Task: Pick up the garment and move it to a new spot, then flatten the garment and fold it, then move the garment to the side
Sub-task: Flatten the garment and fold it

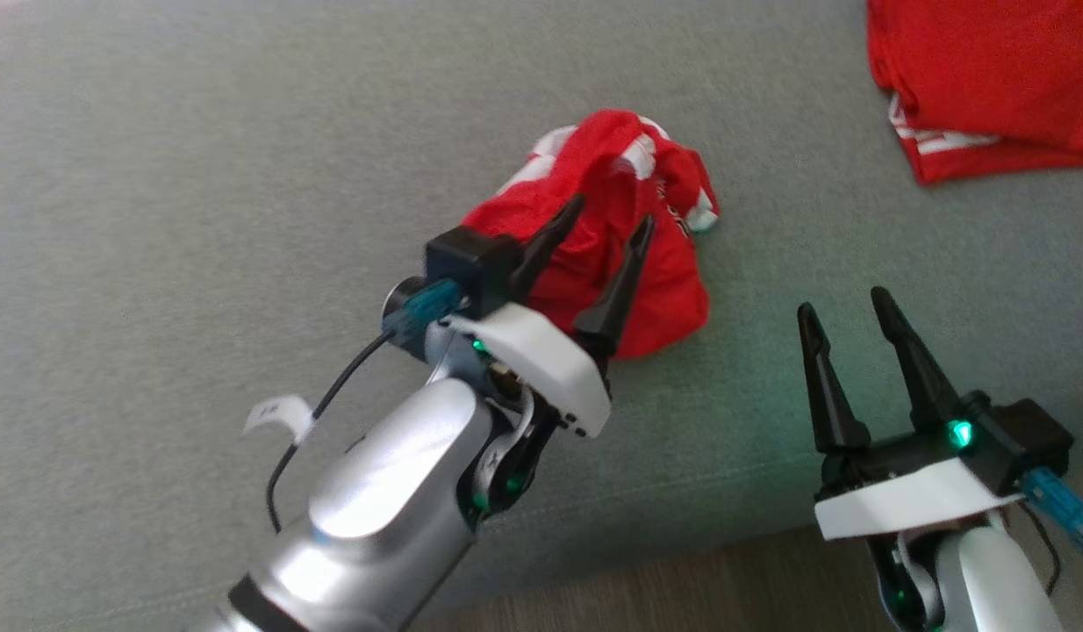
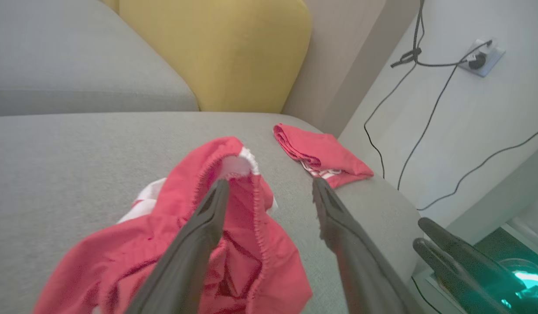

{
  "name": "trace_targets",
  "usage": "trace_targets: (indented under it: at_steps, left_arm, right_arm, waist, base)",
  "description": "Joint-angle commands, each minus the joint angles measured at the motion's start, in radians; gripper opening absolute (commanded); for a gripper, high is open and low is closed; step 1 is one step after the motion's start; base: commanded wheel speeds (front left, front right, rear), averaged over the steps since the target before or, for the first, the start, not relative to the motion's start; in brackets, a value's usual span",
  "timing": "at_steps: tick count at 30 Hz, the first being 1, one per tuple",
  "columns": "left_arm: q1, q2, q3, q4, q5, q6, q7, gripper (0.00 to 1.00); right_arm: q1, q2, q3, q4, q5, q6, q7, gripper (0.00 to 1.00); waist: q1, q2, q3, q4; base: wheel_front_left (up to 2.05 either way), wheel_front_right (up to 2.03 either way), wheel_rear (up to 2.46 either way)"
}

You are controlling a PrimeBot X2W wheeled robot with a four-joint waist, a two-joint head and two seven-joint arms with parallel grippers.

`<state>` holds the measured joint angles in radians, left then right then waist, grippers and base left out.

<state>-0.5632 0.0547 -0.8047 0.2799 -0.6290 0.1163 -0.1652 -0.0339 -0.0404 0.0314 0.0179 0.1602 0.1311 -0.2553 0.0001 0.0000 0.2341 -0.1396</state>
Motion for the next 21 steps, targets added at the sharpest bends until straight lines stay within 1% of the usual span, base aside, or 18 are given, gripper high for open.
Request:
trace_targets:
  at_steps: [1,6,10,14,17,18,19,20,21]
  left_arm:
    - [-0.068,-0.004,-0.001,-0.005,-0.034,0.015,0.012,1.0]
    - [-0.15,-0.004,-0.049,0.056,-0.087,0.048,0.004,1.0]
    - [-0.197,-0.004,-0.066,0.086,-0.145,0.058,-0.011,1.0]
    - [-0.244,-0.004,-0.082,0.126,-0.164,0.074,-0.028,1.0]
    - [-0.275,-0.004,-0.094,0.149,-0.175,0.077,-0.035,1.0]
    - [-0.284,-0.004,-0.099,0.157,-0.18,0.076,-0.036,0.79]
    - [-0.292,-0.004,-0.104,0.165,-0.183,0.076,-0.037,0.44]
    - [-0.299,-0.004,-0.107,0.171,-0.188,0.075,-0.039,0.17]
    - [-0.306,-0.004,-0.11,0.178,-0.193,0.074,-0.04,0.0]
  right_arm:
    - [-0.04,-0.01,0.017,-0.04,0.007,0.0,-0.006,1.0]
    - [-0.055,-0.01,0.012,-0.044,0.009,0.0,-0.006,1.0]
    - [-0.061,-0.01,0.011,-0.045,0.011,0.0,-0.006,1.0]
    - [-0.068,-0.01,0.019,-0.043,0.014,0.0,-0.006,1.0]
    - [-0.071,-0.01,0.019,-0.042,0.016,0.0,-0.006,1.0]
    - [-0.072,-0.01,0.019,-0.041,0.016,0.0,-0.006,1.0]
    - [-0.073,-0.01,0.019,-0.04,0.016,0.0,-0.006,1.0]
    - [-0.073,-0.01,0.02,-0.038,0.017,0.0,-0.006,1.0]
    - [-0.074,-0.01,0.022,-0.037,0.018,0.0,-0.006,1.0]
  waist:
    - [-0.0001,0.0,0.043,-0.04]
    - [-0.0001,0.0,0.071,-0.056]
    - [-0.0001,0.0,0.084,-0.062]
    - [-0.0001,0.0,0.096,-0.071]
    - [-0.0001,0.0,0.102,-0.075]
    - [-0.0001,0.0,0.104,-0.076]
    - [-0.0001,0.0,0.104,-0.077]
    - [-0.0001,0.0,0.104,-0.079]
    - [-0.0001,0.0,0.103,-0.082]
  base:
    - [0.0,0.0,0.0]
    - [0.0,0.0,0.0]
    - [0.0,0.0,0.0]
    - [0.0,0.0,0.0]
    - [0.0,0.0,0.0]
    - [0.0,0.0,0.0]
    - [0.0,0.0,0.0]
    - [0.0,0.0,0.0]
    - [0.0,0.0,0.0]
